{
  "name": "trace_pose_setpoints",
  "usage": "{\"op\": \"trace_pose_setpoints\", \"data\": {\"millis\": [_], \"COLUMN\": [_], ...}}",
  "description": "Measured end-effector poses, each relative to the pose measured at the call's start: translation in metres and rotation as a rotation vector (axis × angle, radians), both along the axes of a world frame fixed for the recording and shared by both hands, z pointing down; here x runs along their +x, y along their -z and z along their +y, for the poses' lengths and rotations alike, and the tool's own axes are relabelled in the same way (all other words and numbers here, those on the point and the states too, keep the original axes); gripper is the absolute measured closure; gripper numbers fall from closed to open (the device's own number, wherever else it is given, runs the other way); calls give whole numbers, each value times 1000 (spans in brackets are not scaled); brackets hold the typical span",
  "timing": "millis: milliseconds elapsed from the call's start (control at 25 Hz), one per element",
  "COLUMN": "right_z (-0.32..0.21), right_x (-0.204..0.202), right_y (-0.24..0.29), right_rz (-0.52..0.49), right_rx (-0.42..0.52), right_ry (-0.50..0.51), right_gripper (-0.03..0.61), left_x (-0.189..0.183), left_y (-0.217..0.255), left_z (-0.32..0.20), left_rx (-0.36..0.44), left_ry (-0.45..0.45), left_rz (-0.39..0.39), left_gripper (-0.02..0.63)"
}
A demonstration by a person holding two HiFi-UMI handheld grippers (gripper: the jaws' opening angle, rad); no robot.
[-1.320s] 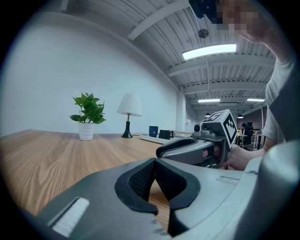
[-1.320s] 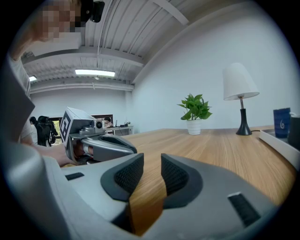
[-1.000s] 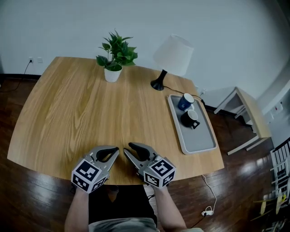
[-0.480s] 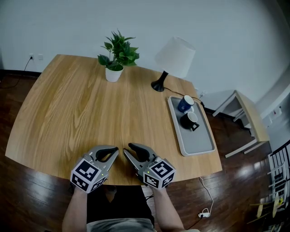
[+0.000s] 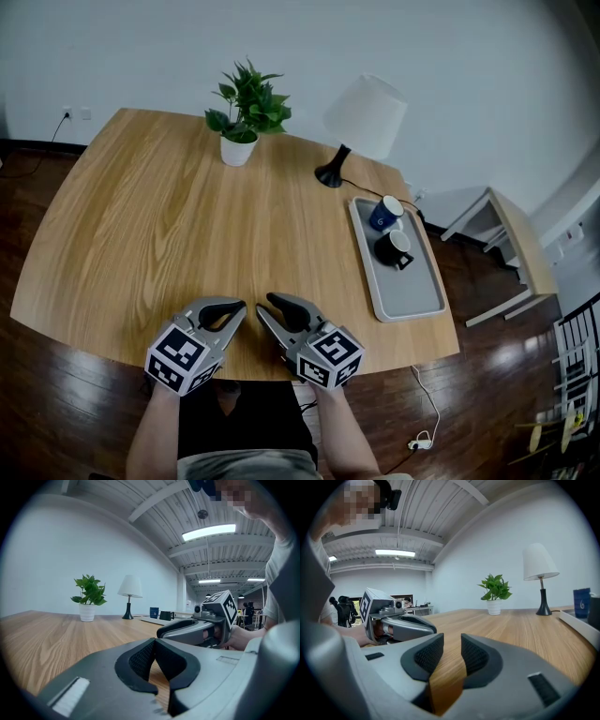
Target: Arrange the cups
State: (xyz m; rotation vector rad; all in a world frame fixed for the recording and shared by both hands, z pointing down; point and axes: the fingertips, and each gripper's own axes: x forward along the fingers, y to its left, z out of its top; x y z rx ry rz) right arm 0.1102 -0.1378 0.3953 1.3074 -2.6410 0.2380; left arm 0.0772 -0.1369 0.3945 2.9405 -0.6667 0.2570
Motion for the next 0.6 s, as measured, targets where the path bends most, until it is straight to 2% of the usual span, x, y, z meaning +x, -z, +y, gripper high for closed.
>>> {"op": "trace_pose_setpoints", "data": {"millis": [600], "right_z": [2], "right_x": [3], "right_y": [4], "right_rz": [-9], "right_rx": [29], "right_ry": [-13], "right_gripper": [472], "left_x": [0], "left_y": [0], "left_z": [0], "left_rx": [0], "left_ry": [1], "left_rz": [1], "left_gripper": [604]}}
